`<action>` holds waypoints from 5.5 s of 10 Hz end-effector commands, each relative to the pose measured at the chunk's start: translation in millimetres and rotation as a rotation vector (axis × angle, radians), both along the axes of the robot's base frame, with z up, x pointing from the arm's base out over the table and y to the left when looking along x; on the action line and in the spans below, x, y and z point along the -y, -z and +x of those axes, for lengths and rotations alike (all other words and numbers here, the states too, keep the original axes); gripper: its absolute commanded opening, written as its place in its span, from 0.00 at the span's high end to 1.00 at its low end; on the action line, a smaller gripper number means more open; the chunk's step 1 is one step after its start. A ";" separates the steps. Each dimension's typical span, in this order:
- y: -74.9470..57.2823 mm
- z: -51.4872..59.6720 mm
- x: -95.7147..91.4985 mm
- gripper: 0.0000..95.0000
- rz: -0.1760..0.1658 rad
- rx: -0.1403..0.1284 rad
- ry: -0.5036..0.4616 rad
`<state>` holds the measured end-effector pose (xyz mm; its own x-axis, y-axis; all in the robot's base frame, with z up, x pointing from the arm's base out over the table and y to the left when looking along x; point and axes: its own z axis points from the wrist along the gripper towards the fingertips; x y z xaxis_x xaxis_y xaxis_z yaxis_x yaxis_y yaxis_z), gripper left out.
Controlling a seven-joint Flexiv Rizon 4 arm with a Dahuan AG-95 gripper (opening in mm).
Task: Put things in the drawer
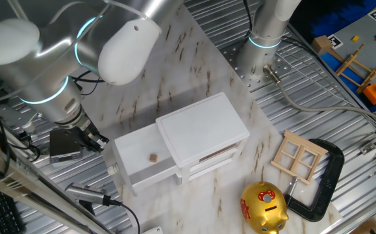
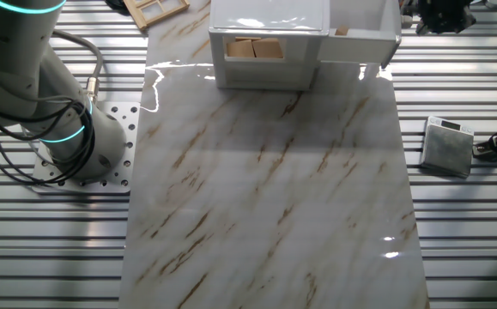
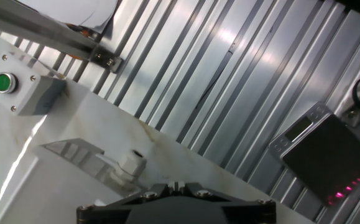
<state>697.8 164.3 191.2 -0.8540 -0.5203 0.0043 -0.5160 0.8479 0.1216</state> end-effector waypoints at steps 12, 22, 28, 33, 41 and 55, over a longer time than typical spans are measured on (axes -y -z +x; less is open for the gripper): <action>13.9 -33.0 -11.7 1.00 0.010 -0.011 0.007; 18.0 -67.8 -16.3 1.00 0.011 -0.018 0.011; 21.1 -93.4 -22.2 1.00 0.011 -0.030 0.027; 21.1 -116.0 -29.3 1.00 0.011 -0.042 0.032; 19.5 -129.8 -35.4 1.00 0.038 -0.060 0.036; 16.3 -105.5 -27.7 1.00 0.049 -0.077 0.015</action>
<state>594.1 190.6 173.4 -0.8599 -0.5082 0.0488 -0.4896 0.8479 0.2036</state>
